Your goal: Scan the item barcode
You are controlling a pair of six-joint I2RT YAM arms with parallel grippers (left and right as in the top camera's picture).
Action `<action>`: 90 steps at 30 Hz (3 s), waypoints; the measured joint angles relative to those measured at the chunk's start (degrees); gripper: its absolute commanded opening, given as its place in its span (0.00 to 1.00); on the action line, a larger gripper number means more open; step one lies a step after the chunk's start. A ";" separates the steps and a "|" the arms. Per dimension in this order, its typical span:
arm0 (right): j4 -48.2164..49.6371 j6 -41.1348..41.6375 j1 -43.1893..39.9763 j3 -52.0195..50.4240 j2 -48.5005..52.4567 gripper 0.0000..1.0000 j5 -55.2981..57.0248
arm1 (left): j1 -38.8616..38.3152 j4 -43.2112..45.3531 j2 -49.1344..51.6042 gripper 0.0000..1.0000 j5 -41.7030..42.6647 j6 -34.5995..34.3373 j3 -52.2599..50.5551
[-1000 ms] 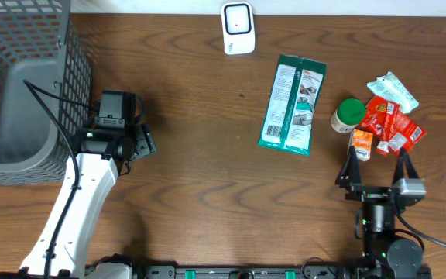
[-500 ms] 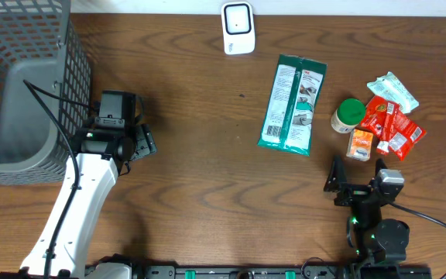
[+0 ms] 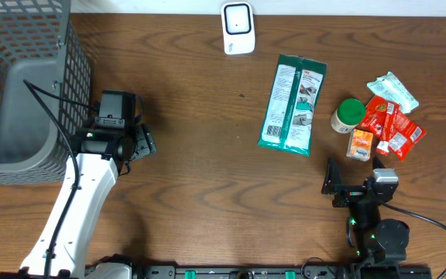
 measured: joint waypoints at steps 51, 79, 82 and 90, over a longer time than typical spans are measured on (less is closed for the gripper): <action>0.02 -0.02 0.02 0.00 0.00 0.99 -0.17 | 0.33 -6.49 -69.02 0.84 -0.04 0.02 0.00; 0.02 -0.02 0.02 0.00 0.00 0.99 -0.31 | 0.33 70.38 -76.30 0.84 7.56 -1.46 -43.45; 0.00 -0.02 0.02 0.00 0.00 0.99 -0.31 | 0.33 70.97 -76.30 0.84 7.80 -1.73 -49.37; 0.00 -0.02 0.02 0.00 0.00 0.99 -0.31 | 0.33 66.49 -76.30 0.84 7.78 -1.75 -56.24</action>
